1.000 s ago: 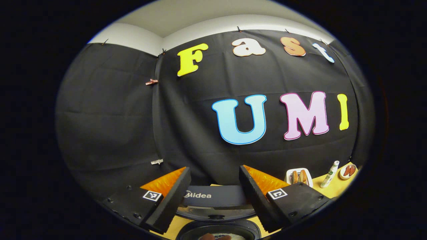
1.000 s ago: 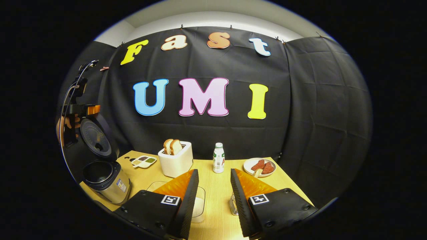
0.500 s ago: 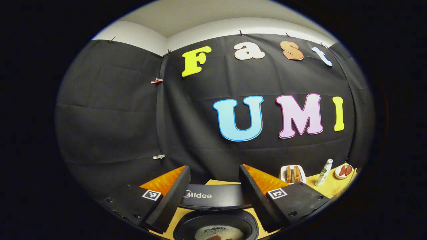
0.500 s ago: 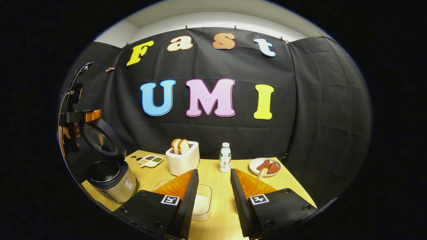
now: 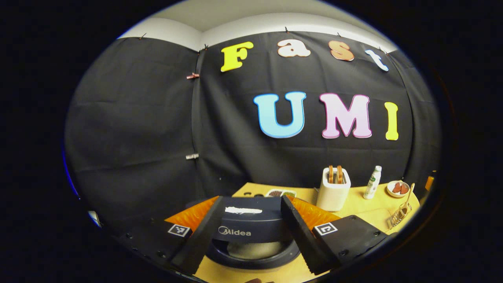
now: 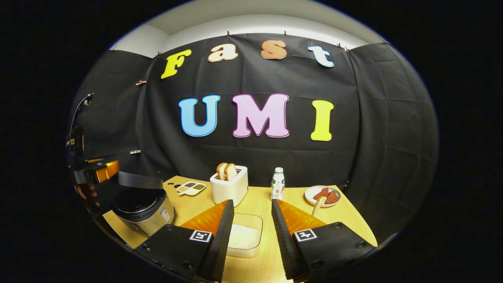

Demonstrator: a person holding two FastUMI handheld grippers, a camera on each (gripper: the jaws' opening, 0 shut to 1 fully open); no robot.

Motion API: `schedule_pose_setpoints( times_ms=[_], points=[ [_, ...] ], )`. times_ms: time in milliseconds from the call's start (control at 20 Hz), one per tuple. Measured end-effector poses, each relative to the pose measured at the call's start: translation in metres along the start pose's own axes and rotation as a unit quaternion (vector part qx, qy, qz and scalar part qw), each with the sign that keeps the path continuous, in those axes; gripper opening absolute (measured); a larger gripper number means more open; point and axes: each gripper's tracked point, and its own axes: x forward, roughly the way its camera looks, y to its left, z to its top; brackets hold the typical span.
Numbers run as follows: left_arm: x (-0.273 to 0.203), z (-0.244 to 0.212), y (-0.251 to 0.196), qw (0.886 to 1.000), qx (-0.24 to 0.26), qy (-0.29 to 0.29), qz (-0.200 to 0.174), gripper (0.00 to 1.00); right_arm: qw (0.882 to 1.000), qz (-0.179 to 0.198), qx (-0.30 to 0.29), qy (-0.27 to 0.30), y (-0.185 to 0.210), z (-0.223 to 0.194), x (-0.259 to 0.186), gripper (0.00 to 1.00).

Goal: Close the left gripper, press the button to open the rice cooker; take a wooden spoon from the chopstick holder with the right hand, scoop a spoonful of rice and pour it into the rice cooker, then put the wooden spoon back into the chopstick holder.

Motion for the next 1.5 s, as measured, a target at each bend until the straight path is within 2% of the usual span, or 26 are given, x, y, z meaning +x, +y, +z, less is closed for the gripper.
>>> schedule_pose_setpoints(
  times_ms=[200,400,800,850,900,950,1350,1500],
  points=[
    [-0.011,-0.059,-0.001,0.998,-0.002,0.057,0.0,0.96,1.0,0.003,-0.002,0.011,0.001,-0.009,-0.009,0.61],
    [-0.012,-0.09,-0.003,0.996,-0.017,0.087,0.008,0.96,1.0,-0.003,0.0,0.014,-0.006,-0.011,-0.015,0.6],
    [-0.011,-0.092,-0.008,0.997,-0.005,0.076,0.023,0.97,1.0,-0.001,-0.003,0.013,-0.001,-0.008,-0.018,0.6],
    [-0.009,-0.098,-0.009,0.997,-0.006,0.079,0.018,0.95,1.0,0.001,-0.002,0.012,0.001,-0.008,-0.017,0.6],
    [-0.012,-0.1,-0.009,0.997,-0.01,0.078,0.021,0.87,1.0,0.003,-0.002,0.012,0.003,-0.008,-0.017,0.61],
    [-0.013,-0.101,-0.01,0.997,-0.01,0.075,0.021,0.86,1.0,0.005,-0.003,0.012,0.004,-0.007,-0.017,0.61],
    [-0.012,-0.096,-0.01,0.997,-0.009,0.073,0.024,0.84,1.0,0.005,-0.006,0.011,0.005,-0.005,-0.02,0.61],
    [-0.017,-0.084,-0.013,0.998,0.001,0.056,0.029,0.84,1.0,0.003,-0.005,0.005,0.001,-0.001,-0.022,0.6]
  ],
)
